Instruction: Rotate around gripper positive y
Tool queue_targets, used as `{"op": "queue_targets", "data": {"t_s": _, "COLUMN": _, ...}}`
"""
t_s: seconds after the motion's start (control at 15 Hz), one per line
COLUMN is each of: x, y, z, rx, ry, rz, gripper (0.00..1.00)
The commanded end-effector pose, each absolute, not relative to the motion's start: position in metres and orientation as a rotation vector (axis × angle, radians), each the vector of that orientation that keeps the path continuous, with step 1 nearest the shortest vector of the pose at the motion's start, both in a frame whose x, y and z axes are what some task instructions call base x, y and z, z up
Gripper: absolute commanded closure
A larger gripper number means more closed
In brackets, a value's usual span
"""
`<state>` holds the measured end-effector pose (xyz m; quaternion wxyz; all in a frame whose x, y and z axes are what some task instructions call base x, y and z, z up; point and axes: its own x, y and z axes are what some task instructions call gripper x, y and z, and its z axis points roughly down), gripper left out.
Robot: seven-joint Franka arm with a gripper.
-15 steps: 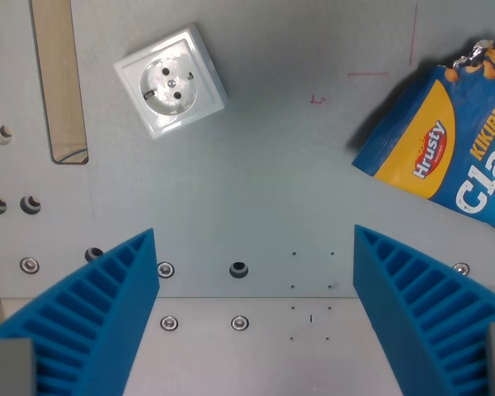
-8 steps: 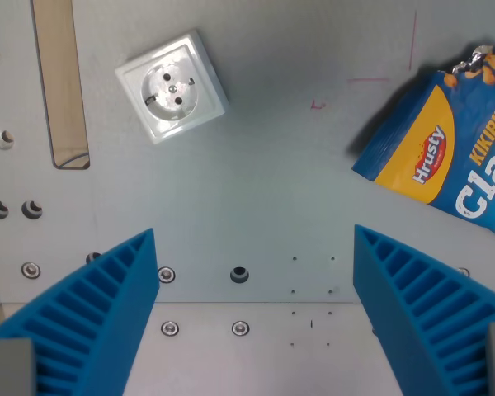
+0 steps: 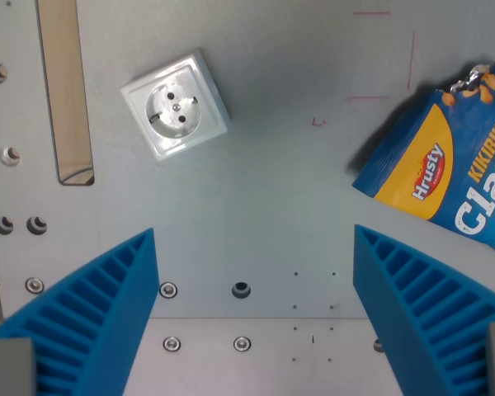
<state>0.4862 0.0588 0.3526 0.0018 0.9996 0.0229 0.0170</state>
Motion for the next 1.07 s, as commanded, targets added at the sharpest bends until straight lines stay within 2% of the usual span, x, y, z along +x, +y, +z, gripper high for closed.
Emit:
{"op": "queue_targets", "data": {"t_s": 0.07, "x": 0.4777, "y": 0.0578, "z": 0.3510, "rx": 3.119, "ry": 0.071, "rz": 0.351, "gripper": 0.00}}
{"op": "queue_targets", "data": {"t_s": 1.07, "x": 0.4777, "y": 0.0578, "z": 0.3510, "rx": 3.073, "ry": 0.071, "rz": 0.662, "gripper": 0.00}}
